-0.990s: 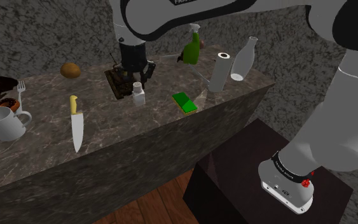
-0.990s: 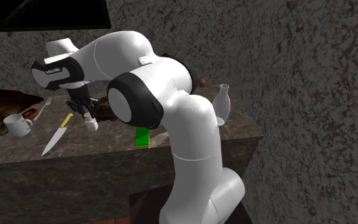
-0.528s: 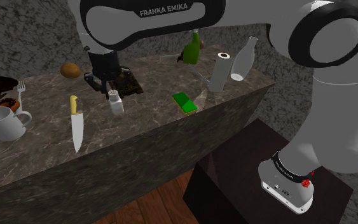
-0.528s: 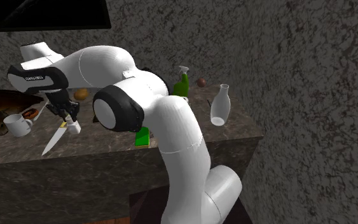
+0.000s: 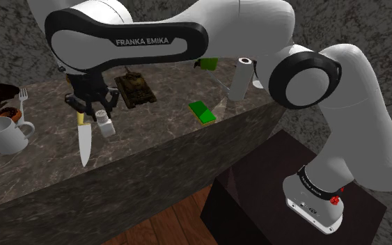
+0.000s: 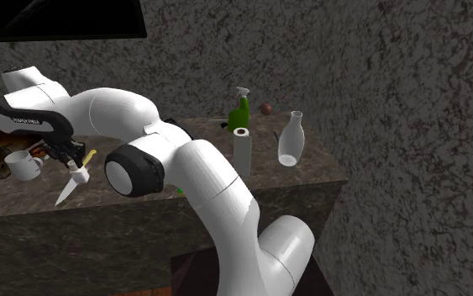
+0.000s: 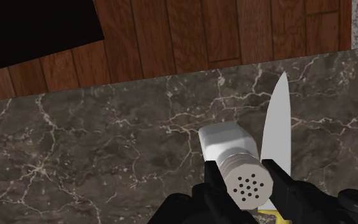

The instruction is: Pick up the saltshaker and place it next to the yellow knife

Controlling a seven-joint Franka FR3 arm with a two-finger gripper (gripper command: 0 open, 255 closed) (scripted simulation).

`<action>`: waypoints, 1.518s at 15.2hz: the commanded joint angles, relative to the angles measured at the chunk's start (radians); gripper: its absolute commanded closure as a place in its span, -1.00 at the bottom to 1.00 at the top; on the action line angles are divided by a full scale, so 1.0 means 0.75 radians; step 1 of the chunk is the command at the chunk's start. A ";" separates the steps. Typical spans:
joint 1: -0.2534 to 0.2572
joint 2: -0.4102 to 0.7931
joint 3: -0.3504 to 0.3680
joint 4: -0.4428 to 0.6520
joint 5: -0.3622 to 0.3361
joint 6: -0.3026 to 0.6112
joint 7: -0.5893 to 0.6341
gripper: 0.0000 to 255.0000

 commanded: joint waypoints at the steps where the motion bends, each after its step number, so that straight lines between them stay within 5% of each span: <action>1: -0.006 -0.005 0.000 -0.045 0.000 0.040 0.004 1.00; 9: -0.028 -0.007 -0.001 -0.195 -0.005 0.185 0.016 1.00; 17: -0.028 -0.006 -0.001 -0.203 -0.006 0.193 0.016 1.00; 18: -0.028 -0.006 -0.001 -0.203 -0.006 0.193 0.016 -1.00; 23: -0.028 -0.006 -0.001 -0.203 -0.006 0.193 0.016 -1.00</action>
